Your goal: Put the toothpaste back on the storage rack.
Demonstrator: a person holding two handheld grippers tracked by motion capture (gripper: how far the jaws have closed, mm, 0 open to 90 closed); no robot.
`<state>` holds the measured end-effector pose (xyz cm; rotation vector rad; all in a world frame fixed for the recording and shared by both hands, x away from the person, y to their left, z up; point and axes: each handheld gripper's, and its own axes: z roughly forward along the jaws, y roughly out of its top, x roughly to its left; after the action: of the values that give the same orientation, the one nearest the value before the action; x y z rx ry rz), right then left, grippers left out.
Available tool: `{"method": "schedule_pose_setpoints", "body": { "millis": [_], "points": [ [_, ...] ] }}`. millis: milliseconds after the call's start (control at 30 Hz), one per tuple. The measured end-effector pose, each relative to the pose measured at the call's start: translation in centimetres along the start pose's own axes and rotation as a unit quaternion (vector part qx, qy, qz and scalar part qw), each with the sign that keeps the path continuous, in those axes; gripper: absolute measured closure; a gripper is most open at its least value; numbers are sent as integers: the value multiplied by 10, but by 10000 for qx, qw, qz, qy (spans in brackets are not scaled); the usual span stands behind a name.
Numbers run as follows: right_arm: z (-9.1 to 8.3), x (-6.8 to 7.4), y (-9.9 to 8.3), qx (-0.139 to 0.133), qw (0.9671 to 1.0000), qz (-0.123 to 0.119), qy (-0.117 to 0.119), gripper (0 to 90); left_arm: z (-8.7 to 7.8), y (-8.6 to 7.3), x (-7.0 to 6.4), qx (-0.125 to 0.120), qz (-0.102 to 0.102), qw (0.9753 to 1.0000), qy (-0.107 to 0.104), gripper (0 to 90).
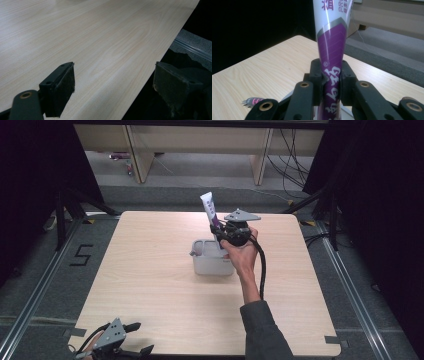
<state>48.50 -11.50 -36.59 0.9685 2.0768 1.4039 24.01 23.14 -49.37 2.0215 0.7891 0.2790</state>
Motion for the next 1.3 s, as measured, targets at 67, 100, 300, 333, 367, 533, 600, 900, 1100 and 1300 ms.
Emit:
{"method": "schedule_pose_setpoints", "body": {
  "millis": [67,100,300,333,367,533,600,900,1100,1300],
  "points": [
    [3,0,-1,-13,10000,56,5,767,0,0,0,32,23,10000,1,167],
    [5,0,-1,-32,10000,40,22,767,0,0,0,23,25,10000,5,167],
    [13,-2,-5,47,10000,75,1,766,0,0,0,2,7,10000,-9,167],
    [15,-3,-6,41,10000,42,-5,766,0,0,0,-1,8,10000,-10,167],
    [16,-3,-6,69,10000,46,-14,766,0,0,0,-1,10,10000,-11,167],
    [22,-3,-10,114,9999,17,-26,766,-1,0,0,25,49,10000,-20,167],
    [24,-2,-11,147,9999,42,-4,766,-1,0,0,13,30,10000,-13,167],
    [30,-2,-20,225,9997,92,-48,765,-1,1,0,24,50,10000,28,167],
    [31,-1,-29,360,9992,124,-75,765,0,0,0,16,39,10000,-6,167],
    [31,-1,-36,407,9990,135,-81,764,-1,1,0,45,82,9999,35,167]
  ]
}}
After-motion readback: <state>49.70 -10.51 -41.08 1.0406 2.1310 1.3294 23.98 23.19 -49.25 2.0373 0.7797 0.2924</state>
